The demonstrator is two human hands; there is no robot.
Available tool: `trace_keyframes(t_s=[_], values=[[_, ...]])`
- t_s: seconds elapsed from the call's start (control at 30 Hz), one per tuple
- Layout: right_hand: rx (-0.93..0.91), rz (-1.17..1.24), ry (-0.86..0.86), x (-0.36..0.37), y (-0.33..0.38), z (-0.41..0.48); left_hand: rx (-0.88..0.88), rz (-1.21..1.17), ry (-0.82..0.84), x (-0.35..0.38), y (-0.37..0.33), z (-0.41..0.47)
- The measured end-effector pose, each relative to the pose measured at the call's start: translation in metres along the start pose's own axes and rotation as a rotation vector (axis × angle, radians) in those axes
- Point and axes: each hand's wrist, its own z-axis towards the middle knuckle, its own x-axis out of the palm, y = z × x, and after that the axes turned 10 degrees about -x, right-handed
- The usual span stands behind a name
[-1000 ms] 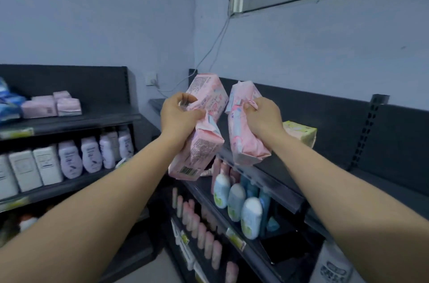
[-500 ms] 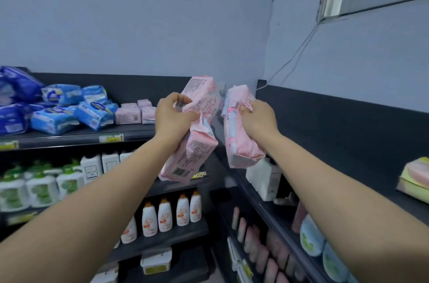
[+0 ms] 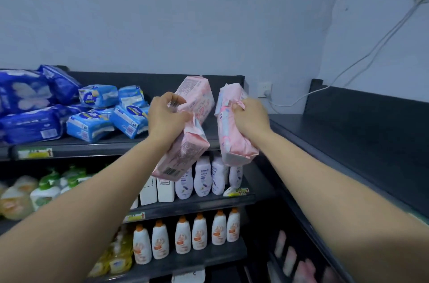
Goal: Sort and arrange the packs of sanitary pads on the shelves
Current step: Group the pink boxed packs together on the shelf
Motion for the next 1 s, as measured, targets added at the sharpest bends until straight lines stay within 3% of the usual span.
trace_keyframes(t_s=[0.37, 0.73, 1.0], values=[[-0.092, 0.065, 0.092, 0.104, -0.050, 0.135, 0.028, 0.147, -0.165, 0.060, 0.045, 0.142], [-0.240, 0.069, 0.226, 0.200, -0.073, 0.228, -0.097, 0.259, -0.302, 0.100, 0.090, 0.258], [-0.340, -0.039, 0.312, 0.257, -0.061, 0.269, -0.201, 0.296, -0.289, 0.104, 0.131, 0.318]])
